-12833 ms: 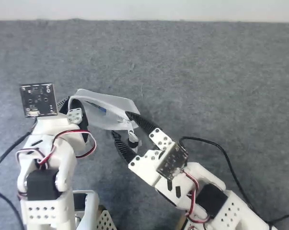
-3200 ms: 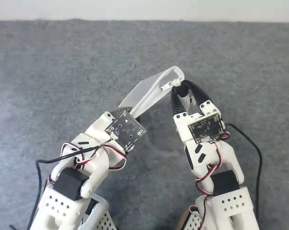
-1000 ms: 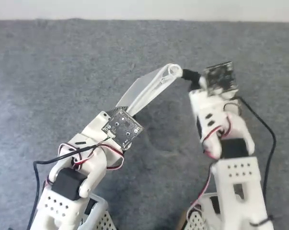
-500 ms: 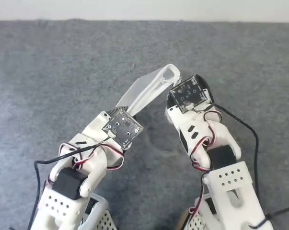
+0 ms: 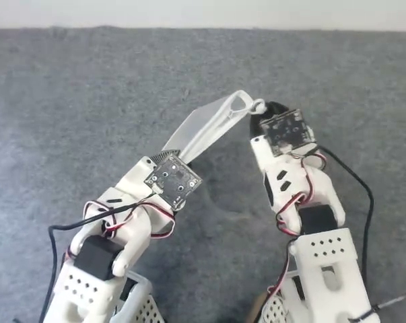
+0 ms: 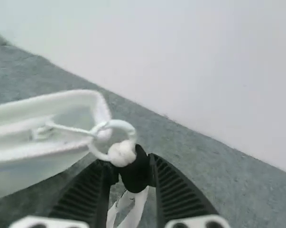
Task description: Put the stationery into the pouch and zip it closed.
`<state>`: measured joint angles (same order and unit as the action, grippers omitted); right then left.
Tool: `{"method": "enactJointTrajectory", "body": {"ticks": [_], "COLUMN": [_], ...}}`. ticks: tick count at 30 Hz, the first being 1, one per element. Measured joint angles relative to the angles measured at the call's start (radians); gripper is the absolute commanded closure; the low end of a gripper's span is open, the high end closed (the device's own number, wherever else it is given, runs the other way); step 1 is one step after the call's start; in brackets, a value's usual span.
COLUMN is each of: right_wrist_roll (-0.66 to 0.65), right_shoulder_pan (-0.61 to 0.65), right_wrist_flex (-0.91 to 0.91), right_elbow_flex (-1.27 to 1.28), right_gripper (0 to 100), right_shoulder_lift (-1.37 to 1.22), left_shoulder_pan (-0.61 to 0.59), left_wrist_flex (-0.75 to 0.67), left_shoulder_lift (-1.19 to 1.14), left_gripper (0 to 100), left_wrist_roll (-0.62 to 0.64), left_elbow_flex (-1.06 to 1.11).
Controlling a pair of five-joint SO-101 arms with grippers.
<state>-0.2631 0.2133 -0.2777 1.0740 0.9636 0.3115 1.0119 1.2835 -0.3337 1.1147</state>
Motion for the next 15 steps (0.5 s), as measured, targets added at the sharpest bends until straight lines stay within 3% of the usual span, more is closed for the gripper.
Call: {"method": "enactJointTrajectory", "body": {"ticks": [4, 15], "right_wrist_roll": [0.060, 0.075], "right_shoulder_pan": [-0.031, -0.040], "right_wrist_flex": [0.011, 0.015], "right_elbow_flex": [0.000, 0.000], "right_gripper": [99.2, 99.2], "right_shoulder_lift": [0.000, -0.002], "left_shoulder_pan": [0.000, 0.000], "left_wrist_flex": [-0.003, -0.038], "left_shoulder_lift": [0.000, 0.000], "left_gripper": [99, 99], "left_wrist_roll": [0.000, 0.000], "left_elbow_flex": [0.000, 0.021]}}
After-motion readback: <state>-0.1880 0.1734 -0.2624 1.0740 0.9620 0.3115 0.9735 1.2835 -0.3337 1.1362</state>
